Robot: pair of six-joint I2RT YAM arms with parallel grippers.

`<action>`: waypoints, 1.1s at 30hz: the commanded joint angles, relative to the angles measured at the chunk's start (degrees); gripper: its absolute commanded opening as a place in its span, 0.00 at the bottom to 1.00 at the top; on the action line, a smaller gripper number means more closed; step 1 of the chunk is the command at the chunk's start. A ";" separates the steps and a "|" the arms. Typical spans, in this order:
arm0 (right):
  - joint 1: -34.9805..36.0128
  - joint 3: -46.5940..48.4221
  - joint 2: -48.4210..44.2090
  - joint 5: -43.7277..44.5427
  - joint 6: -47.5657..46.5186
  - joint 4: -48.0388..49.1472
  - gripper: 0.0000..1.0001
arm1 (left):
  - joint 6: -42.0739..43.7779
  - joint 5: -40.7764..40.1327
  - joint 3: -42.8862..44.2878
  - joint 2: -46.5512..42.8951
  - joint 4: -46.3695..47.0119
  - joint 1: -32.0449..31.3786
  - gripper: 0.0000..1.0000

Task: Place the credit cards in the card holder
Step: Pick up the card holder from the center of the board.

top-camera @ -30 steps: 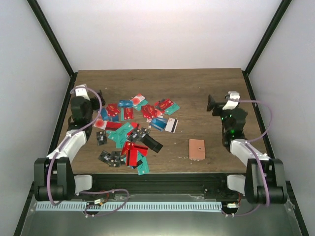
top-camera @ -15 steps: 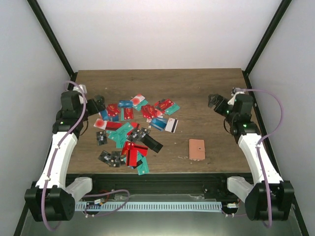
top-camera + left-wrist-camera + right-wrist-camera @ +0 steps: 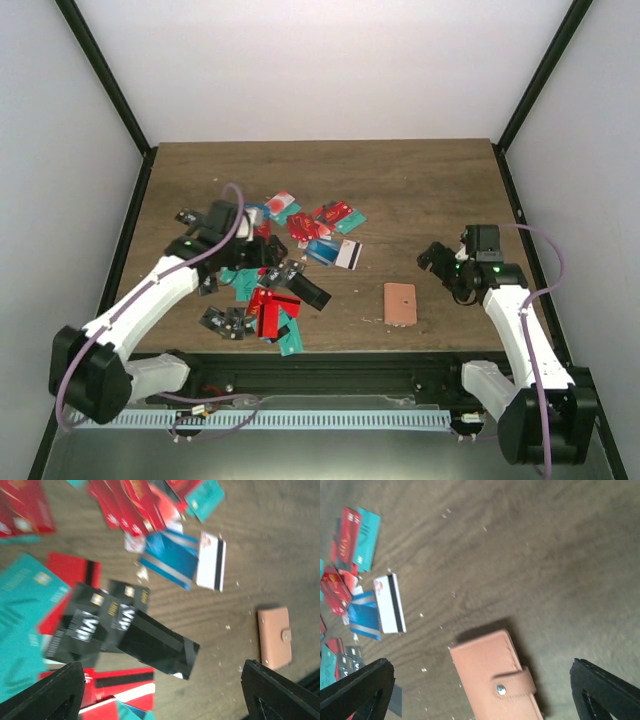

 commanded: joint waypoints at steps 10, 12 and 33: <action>4.93 -9.29 -5.12 -3.11 7.50 -8.55 0.76 | -12.47 5.63 2.81 21.84 21.00 -22.30 0.82; 6.51 -10.21 -4.90 -3.31 9.43 -8.32 0.75 | -12.19 7.35 4.79 26.14 22.40 -24.02 0.80; 11.21 -15.62 7.00 -17.30 3.12 7.35 0.55 | -8.66 11.64 12.32 41.02 26.54 -26.66 0.71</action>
